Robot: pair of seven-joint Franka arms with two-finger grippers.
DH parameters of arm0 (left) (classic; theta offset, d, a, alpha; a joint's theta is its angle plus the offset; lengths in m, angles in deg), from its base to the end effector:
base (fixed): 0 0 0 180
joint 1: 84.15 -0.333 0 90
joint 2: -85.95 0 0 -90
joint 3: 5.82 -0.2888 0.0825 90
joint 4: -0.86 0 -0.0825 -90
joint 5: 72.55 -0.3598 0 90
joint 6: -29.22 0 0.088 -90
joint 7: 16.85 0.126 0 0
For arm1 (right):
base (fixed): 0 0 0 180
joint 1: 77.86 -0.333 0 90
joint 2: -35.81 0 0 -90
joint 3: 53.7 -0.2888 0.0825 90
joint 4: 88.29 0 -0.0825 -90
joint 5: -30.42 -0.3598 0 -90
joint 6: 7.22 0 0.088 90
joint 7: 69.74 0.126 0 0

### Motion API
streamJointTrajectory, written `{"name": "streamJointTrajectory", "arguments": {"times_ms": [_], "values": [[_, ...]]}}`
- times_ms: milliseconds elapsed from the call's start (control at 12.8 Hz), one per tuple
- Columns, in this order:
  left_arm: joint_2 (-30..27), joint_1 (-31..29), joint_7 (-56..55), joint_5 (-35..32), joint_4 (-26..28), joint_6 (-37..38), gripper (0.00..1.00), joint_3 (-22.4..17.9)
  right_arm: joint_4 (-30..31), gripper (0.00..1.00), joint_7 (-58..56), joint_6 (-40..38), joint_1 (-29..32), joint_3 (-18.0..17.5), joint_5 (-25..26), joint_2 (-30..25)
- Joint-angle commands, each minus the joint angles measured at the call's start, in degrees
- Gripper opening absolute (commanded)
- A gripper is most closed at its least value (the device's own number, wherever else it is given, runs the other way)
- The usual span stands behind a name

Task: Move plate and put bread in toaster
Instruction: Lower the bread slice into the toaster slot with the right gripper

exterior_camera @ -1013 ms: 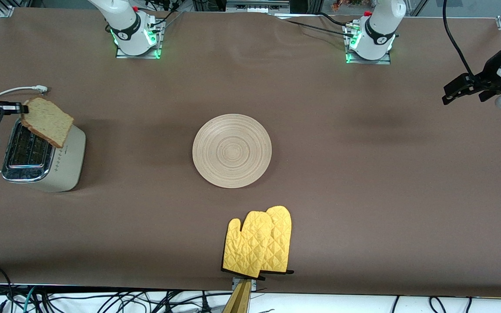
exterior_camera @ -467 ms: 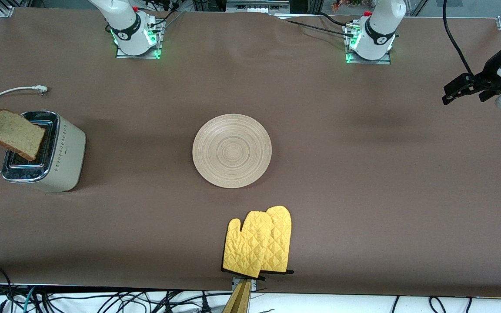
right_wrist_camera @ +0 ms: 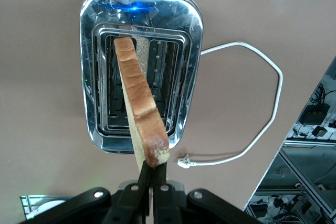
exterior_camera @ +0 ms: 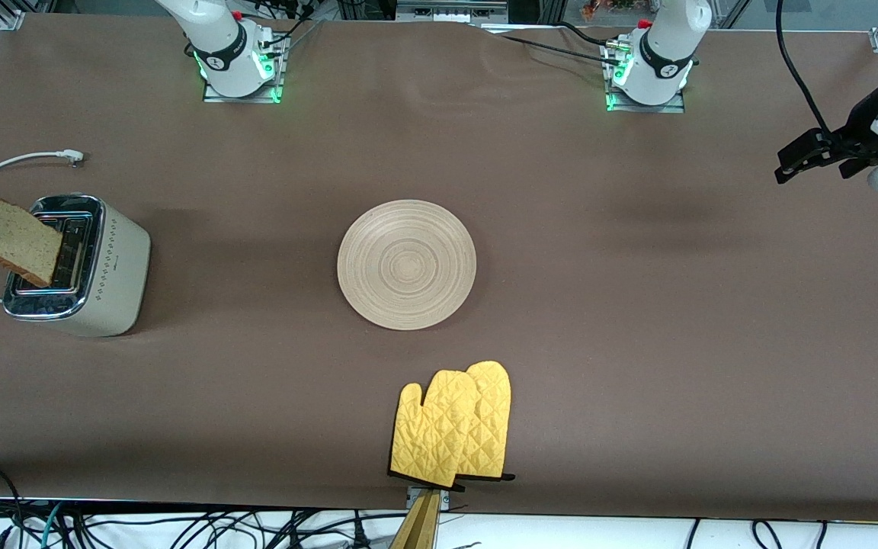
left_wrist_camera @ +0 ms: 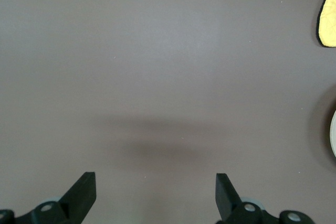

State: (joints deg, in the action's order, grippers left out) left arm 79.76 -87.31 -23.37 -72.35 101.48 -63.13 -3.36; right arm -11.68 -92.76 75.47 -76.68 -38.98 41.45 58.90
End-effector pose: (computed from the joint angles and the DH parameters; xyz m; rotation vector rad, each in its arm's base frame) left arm 0.4993 0.0048 0.5543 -3.1318 -0.1984 0.0570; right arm 0.5805 -0.1677 0.4525 2.9027 0.1927 -0.5366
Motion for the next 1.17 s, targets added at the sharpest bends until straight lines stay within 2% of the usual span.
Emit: {"name": "streamJointTrajectory", "arguments": {"times_ms": [0,545,1090], "values": [[0.83,-0.01,-0.59,1.21,-1.92,1.29,1.0,0.0,-1.91,0.0,-0.62,-1.48,0.13,-0.31,0.74,0.73],[0.83,-0.01,-0.59,1.21,-1.92,1.21,1.0,0.0,-4.1,0.0,-0.97,-4.9,-0.04,-0.48,0.83,0.11],[0.83,-0.1,-0.59,1.21,-1.92,1.29,1.0,0.0,-3.84,0.0,-0.18,-4.82,-0.22,-0.57,0.66,0.9]]}}
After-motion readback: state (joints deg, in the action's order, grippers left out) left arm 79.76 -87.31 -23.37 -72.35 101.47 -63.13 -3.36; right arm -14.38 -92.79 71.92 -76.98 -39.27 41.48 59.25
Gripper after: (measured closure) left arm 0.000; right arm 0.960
